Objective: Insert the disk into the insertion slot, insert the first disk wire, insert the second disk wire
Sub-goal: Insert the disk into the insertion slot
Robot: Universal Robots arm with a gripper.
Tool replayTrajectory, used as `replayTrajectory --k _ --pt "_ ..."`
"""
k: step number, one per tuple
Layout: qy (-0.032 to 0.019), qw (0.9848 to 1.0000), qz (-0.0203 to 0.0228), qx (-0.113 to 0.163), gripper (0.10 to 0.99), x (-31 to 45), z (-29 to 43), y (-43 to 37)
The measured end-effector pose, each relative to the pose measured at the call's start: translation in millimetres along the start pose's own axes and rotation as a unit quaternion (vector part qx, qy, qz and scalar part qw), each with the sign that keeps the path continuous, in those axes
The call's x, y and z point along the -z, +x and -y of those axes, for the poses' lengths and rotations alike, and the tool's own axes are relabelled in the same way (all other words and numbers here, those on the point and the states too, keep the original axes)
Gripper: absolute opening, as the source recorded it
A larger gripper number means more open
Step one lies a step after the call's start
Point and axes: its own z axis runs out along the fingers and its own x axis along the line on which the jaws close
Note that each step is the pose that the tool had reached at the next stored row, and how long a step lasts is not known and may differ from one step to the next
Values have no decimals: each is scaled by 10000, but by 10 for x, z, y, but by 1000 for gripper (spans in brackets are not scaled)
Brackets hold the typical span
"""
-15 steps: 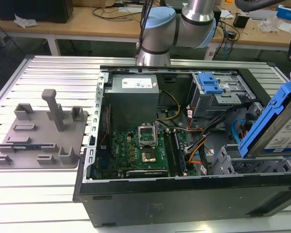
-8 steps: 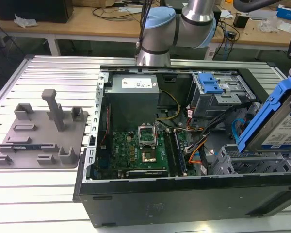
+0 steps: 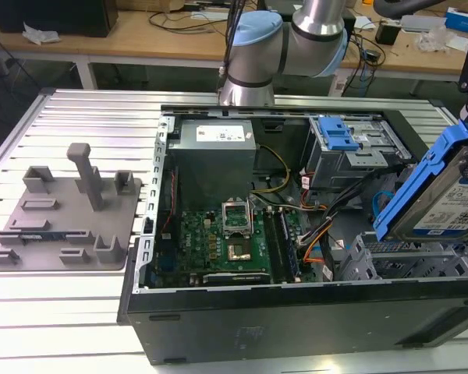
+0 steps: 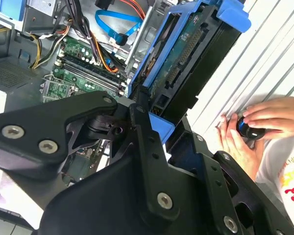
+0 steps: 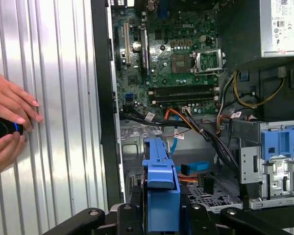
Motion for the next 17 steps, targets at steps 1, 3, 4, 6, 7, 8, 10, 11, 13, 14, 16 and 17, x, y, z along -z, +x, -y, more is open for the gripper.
replayTrajectory --k 1,3,4,6,7,8,10,11,13,14,16,17 --pt "0 10000 0 0 369 0 0 0" --pt "0 10000 0 0 369 0 0 0" --pt "0 10000 0 0 369 0 0 0" --pt "0 10000 -3 1 369 -1 0 -16" --pt "0 10000 -6 4 369 -1 0 -26" --pt "0 10000 -10 8 369 -2 -1 -41" --pt "0 10000 -22 26 369 -3 -3 -70" --pt "-1 10000 -25 43 369 -4 -4 -78" --pt "-2 10000 -33 81 369 -5 -5 -97" --pt "-4 9999 -41 109 369 -5 -6 -110" --pt "-6 9999 -54 163 369 -8 -7 -134" --pt "-8 9998 -68 205 369 -8 -8 -154"
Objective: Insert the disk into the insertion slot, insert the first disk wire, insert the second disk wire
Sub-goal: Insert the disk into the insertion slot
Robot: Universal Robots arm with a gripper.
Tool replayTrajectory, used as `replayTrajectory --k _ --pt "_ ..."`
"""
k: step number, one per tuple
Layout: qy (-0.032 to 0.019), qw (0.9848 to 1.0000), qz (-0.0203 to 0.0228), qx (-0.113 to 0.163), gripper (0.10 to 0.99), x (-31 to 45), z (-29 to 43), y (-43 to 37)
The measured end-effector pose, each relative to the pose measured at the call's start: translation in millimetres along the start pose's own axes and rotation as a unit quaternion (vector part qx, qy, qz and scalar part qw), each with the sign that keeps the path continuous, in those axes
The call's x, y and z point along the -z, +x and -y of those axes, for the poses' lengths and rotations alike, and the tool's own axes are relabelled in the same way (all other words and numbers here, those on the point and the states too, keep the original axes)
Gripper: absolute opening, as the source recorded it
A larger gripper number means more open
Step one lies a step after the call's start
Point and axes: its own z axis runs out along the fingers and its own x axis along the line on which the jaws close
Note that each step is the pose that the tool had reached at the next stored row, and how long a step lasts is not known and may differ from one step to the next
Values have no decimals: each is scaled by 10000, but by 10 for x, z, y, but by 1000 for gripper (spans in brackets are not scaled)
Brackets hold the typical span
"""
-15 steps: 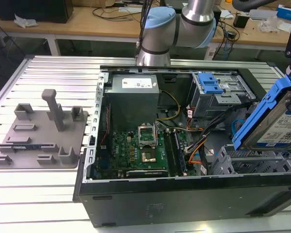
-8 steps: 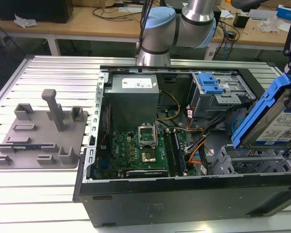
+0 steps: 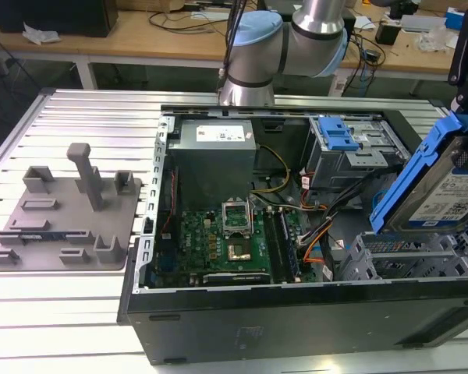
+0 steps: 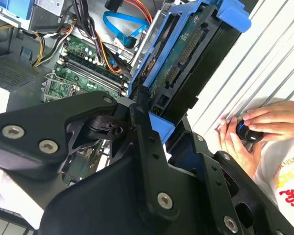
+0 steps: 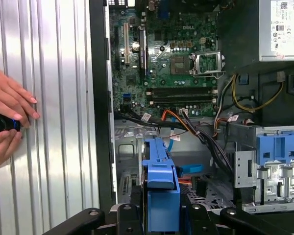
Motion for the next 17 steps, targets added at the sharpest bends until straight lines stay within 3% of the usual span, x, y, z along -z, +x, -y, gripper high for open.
replayTrajectory --k 8,17 --pt "-10 9998 -12 199 369 -9 32 -33" --pt "-11 9997 -16 224 369 -36 32 -61"
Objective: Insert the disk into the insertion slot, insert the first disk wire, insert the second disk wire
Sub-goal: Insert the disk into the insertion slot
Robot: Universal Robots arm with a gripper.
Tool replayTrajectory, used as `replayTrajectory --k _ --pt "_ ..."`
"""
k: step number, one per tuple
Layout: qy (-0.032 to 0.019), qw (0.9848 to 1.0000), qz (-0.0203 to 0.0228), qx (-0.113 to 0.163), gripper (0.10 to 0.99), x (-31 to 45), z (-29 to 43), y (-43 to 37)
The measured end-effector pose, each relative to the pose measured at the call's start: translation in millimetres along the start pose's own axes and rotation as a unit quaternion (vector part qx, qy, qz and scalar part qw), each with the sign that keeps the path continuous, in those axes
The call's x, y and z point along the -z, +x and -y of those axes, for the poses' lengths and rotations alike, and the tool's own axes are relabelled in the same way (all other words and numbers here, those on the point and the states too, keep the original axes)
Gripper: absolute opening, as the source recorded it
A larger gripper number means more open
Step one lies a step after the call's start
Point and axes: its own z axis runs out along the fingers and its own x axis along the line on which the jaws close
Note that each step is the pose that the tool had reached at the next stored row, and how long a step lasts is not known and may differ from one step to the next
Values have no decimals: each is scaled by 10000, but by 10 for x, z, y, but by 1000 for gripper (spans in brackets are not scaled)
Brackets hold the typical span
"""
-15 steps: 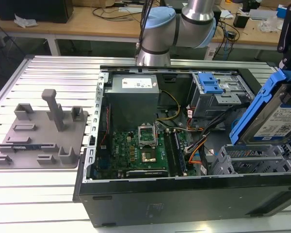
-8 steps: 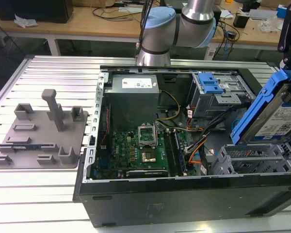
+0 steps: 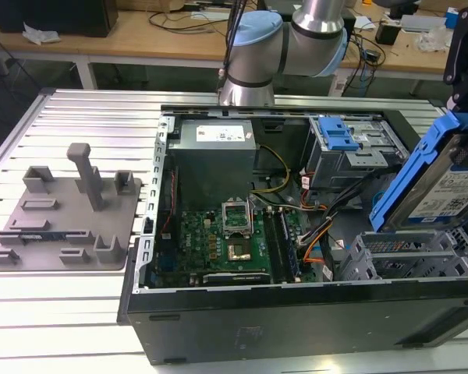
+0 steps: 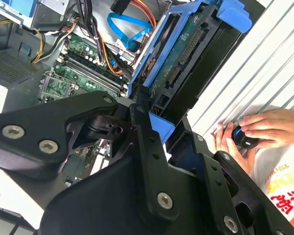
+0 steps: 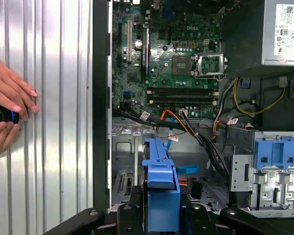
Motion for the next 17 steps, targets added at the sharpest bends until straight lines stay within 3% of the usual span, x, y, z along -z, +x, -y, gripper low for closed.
replayTrajectory --k 17 --pt "1 10000 -1 -12 369 -92 1 4"
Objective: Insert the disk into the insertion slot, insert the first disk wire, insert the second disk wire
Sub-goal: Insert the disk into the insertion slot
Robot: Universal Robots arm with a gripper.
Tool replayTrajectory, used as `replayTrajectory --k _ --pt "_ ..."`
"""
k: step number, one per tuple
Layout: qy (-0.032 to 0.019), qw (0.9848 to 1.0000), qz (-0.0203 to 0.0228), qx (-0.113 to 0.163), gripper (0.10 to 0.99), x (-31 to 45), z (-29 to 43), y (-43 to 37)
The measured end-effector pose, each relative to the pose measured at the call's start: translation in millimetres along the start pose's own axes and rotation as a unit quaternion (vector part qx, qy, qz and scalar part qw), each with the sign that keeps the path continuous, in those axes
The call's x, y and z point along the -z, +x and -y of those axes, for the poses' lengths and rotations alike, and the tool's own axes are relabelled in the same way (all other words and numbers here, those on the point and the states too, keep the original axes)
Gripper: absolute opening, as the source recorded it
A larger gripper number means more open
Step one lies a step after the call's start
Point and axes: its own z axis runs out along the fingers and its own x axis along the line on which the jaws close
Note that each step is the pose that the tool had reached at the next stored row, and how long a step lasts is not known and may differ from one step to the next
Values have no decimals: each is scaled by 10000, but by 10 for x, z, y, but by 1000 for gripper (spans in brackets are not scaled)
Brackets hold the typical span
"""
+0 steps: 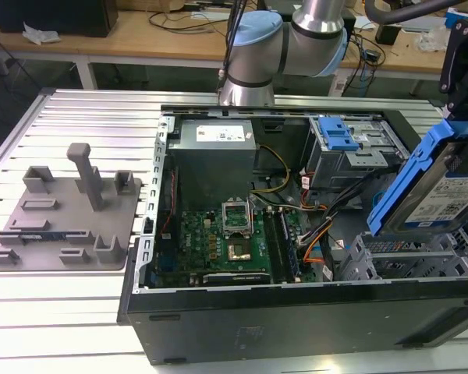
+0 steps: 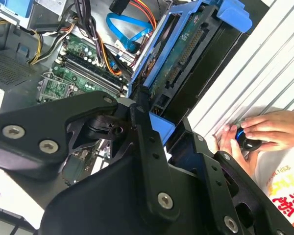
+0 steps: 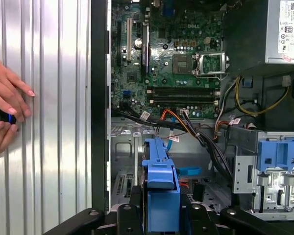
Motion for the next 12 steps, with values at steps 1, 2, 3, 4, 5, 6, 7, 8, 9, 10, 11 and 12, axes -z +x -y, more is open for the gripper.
replayTrajectory --k 1,2,3,4,5,6,7,8,9,10,11,12 --pt "0 10000 0 -2 369 -6 1 1" --pt "0 10000 0 -5 369 -11 3 2" --pt "0 10000 -1 -10 369 -17 5 4" --pt "0 10000 -1 -13 369 -22 6 4" --pt "0 10000 -1 -17 369 -26 6 5" --pt "1 10000 -1 -21 369 -31 6 5" --pt "1 10000 -2 -26 369 -36 6 5" --pt "1 10000 -2 -36 369 -41 6 5" --pt "2 10000 -2 -46 369 -45 6 6" --pt "2 10000 -3 -64 369 -51 6 6" --pt "3 10000 -4 -77 369 -54 6 6" --pt "4 9999 -5 -102 369 -61 5 7"
